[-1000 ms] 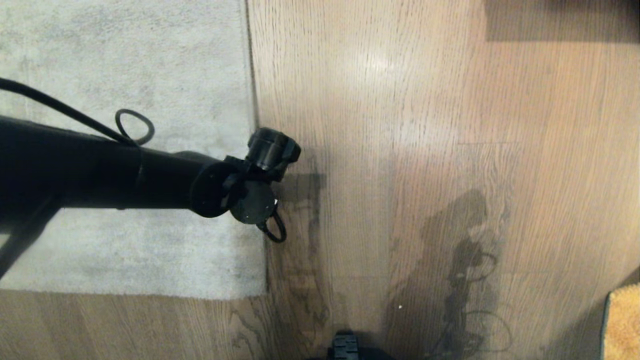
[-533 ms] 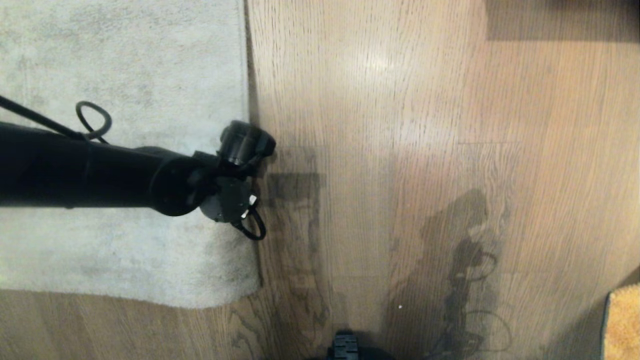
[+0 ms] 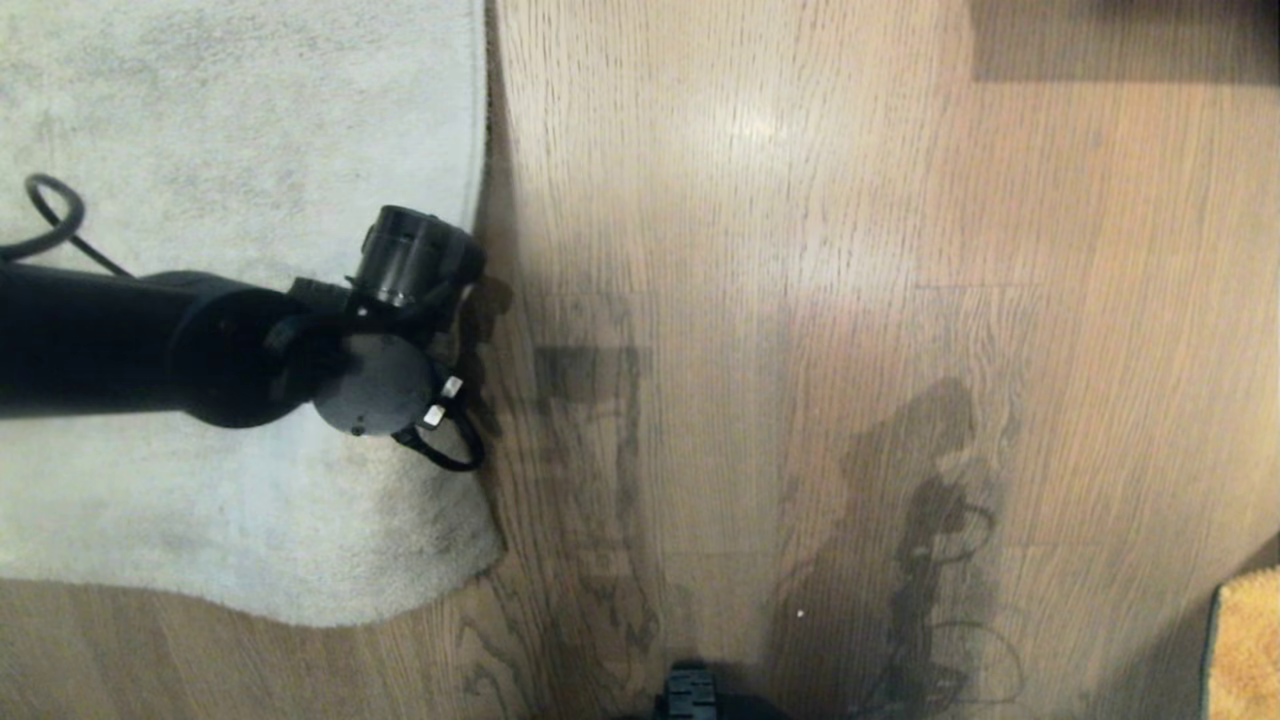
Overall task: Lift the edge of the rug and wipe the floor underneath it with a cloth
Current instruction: Lift up the carpet
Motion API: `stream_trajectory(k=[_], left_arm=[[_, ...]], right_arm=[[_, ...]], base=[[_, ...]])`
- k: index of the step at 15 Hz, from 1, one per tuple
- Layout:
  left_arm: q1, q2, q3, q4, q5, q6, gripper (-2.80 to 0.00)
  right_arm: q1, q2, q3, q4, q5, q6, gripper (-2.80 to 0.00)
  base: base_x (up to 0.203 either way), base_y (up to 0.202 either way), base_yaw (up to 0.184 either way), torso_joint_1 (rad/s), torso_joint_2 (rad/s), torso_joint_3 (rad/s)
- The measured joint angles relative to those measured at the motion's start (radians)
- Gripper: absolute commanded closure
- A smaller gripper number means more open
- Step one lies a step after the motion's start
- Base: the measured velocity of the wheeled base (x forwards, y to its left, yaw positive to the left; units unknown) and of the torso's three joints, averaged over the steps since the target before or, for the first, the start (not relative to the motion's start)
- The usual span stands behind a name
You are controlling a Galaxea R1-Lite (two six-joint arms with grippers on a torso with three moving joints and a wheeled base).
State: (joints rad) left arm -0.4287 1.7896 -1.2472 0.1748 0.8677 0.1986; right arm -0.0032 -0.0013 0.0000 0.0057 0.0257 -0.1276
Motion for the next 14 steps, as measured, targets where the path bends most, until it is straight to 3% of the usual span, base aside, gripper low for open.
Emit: stream_trajectory(k=[5,14], left_arm=[[0.035,-0.055,0.018,-0.003,0.000,0.024,-2.80],[0.045,-0.007,-0.126,0.002,0.003,0.026,-2.80]], right_arm=[[0.000,0.000,0.000,0.000,0.000,0.000,0.00],[0.000,0.000,0.000,0.000,0.000,0.000,0.00]], base=[[0.000,0.000,0.000,0.000,0.00,0.000],[0.000,0.000,0.000,0.000,0.00,0.000]])
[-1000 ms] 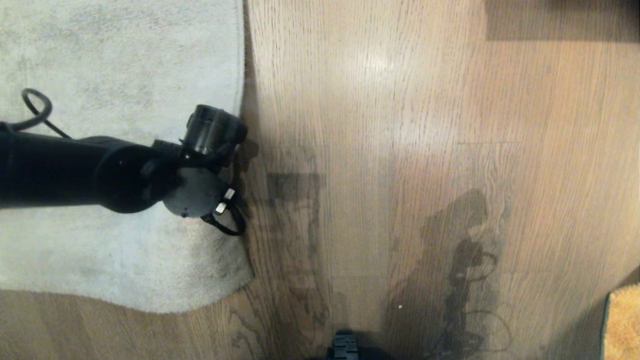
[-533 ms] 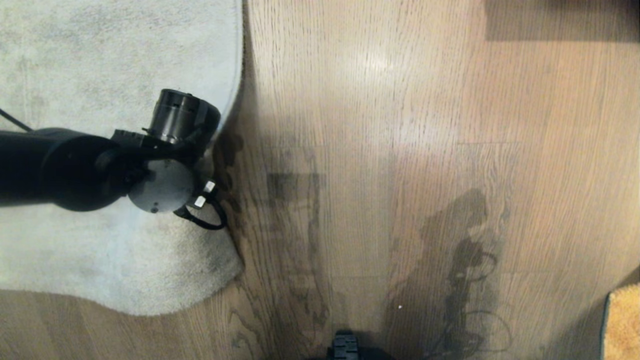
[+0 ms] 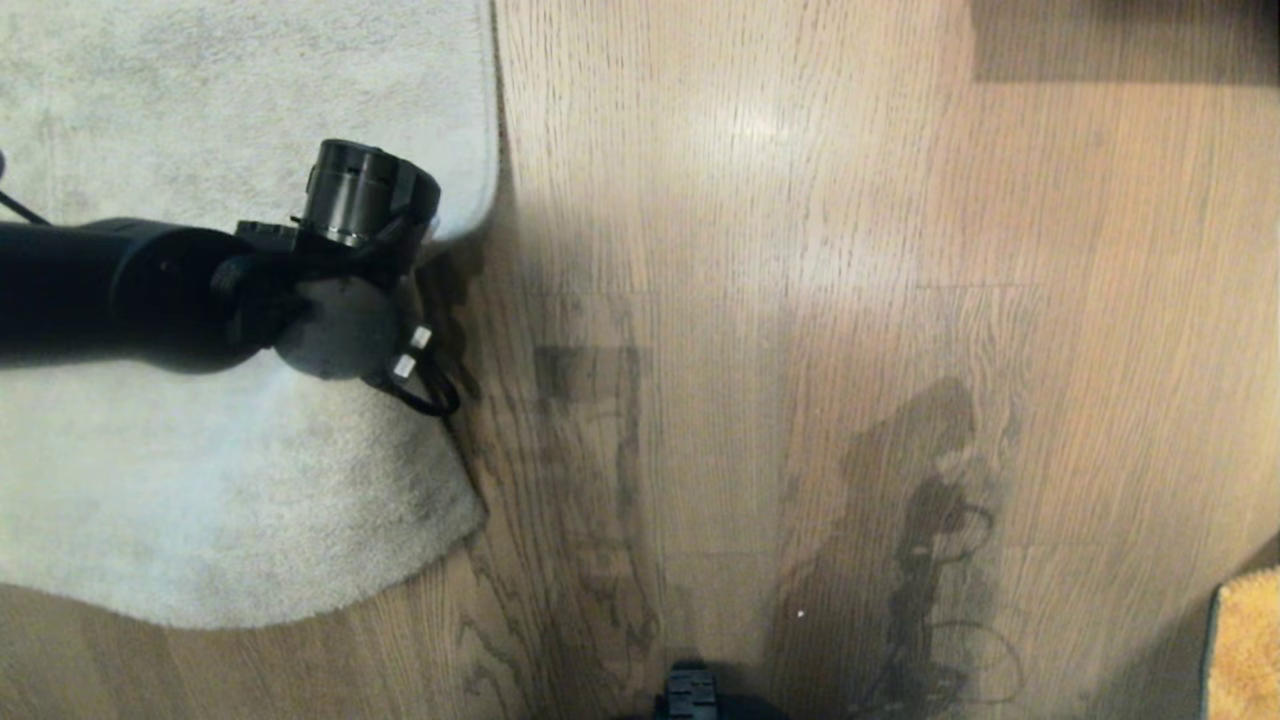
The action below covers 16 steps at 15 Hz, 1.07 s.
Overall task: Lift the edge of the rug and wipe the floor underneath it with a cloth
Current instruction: Lift up the carpet
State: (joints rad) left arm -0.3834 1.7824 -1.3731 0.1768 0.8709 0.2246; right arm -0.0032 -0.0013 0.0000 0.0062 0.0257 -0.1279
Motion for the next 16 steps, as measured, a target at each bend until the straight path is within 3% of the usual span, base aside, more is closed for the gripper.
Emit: stream_trajectory(k=[6,16], left_arm=[[-0.020,0.045,-0.081,-0.005,-0.005,-0.002,-2.80],[-0.054,-0.063,0.227,-0.009,0.001,0.009,-2.80]], right_arm=[[0.000,0.000,0.000,0.000,0.000,0.000,0.00],[0.000,0.000,0.000,0.000,0.000,0.000,0.00]], base=[[0.000,0.000,0.000,0.000,0.00,0.000],[0.000,0.000,0.000,0.000,0.00,0.000]])
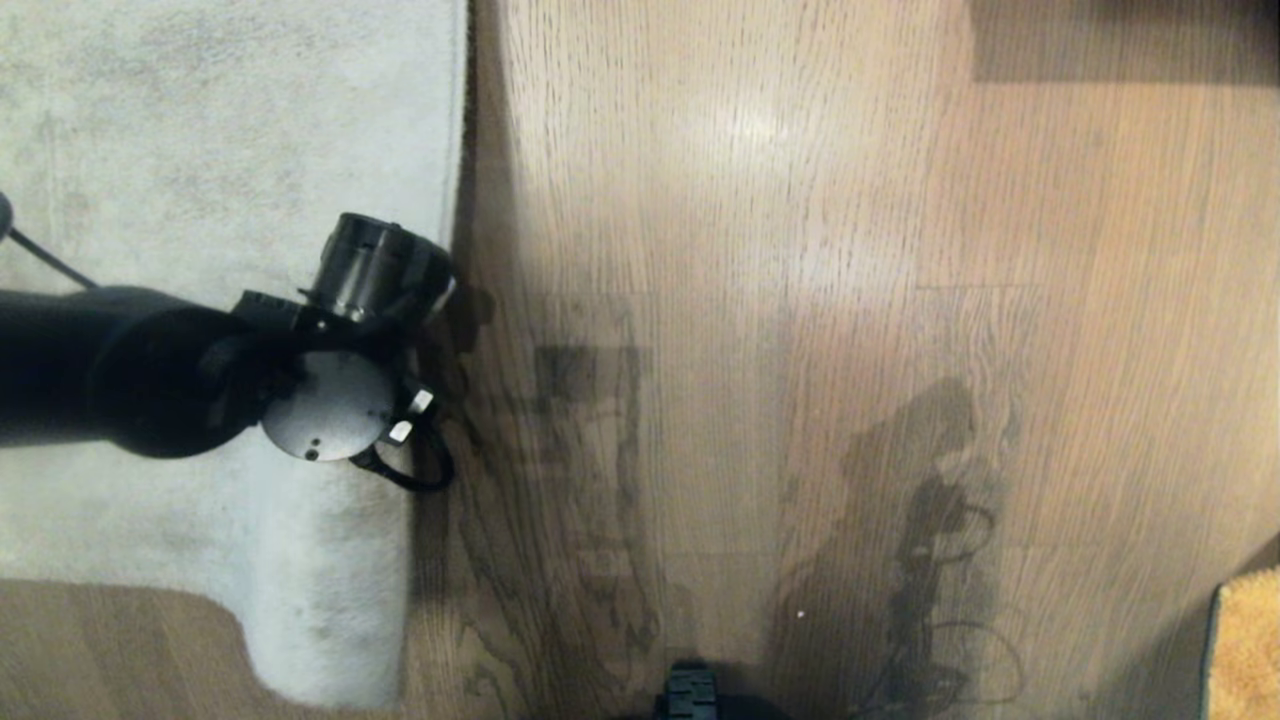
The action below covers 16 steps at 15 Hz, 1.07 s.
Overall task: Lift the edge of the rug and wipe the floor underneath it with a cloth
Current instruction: Lift up the carpet
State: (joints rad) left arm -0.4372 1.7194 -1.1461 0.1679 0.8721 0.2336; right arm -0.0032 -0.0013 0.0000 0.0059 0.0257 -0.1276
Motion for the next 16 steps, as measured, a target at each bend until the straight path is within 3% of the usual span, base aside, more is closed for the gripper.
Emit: stream_trajectory(k=[12,16], left_arm=[[-0.106,-0.073,0.205,-0.003,0.005,-0.041,-2.80],[-0.117,-0.070,0.288,-0.116,0.002,-0.040,-2.80]], right_arm=[[0.000,0.000,0.000,0.000,0.000,0.000,0.00],[0.000,0.000,0.000,0.000,0.000,0.000,0.00]], base=[[0.000,0.000,0.000,0.000,0.00,0.000],[0.000,0.000,0.000,0.000,0.00,0.000]])
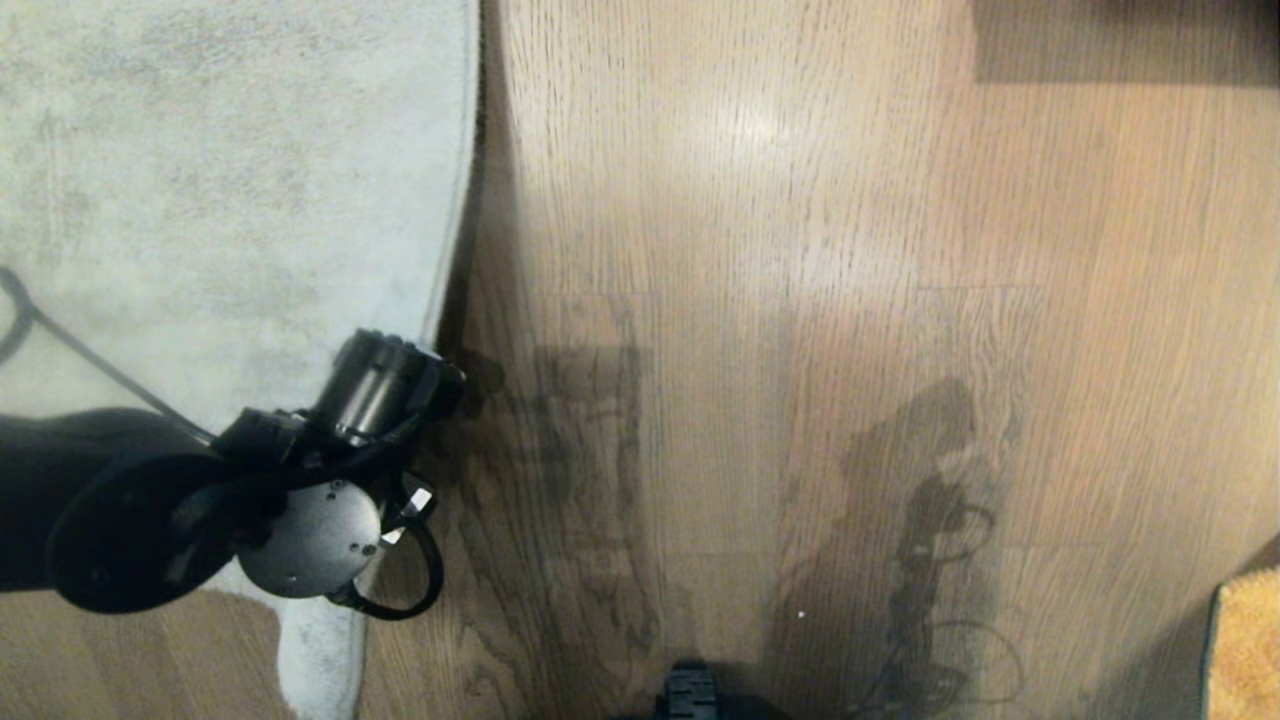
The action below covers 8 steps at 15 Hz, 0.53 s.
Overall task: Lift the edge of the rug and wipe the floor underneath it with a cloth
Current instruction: Lift up the carpet
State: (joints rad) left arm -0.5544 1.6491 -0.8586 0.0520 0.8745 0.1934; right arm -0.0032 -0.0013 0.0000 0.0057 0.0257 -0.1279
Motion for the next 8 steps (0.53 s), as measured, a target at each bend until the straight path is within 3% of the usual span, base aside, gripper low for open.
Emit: stream_trajectory(k=[5,8], left_arm=[[-0.021,0.044,0.110,-0.154,0.015,0.003,-2.80],[-0.033,0.084,0.158,-0.246,0.125,0.006,-2.80]], right_arm=[[0.000,0.000,0.000,0.000,0.000,0.000,0.00],[0.000,0.000,0.000,0.000,0.000,0.000,0.00]], base=[[0.000,0.000,0.000,0.000,0.00,0.000],[0.000,0.000,0.000,0.000,0.00,0.000]])
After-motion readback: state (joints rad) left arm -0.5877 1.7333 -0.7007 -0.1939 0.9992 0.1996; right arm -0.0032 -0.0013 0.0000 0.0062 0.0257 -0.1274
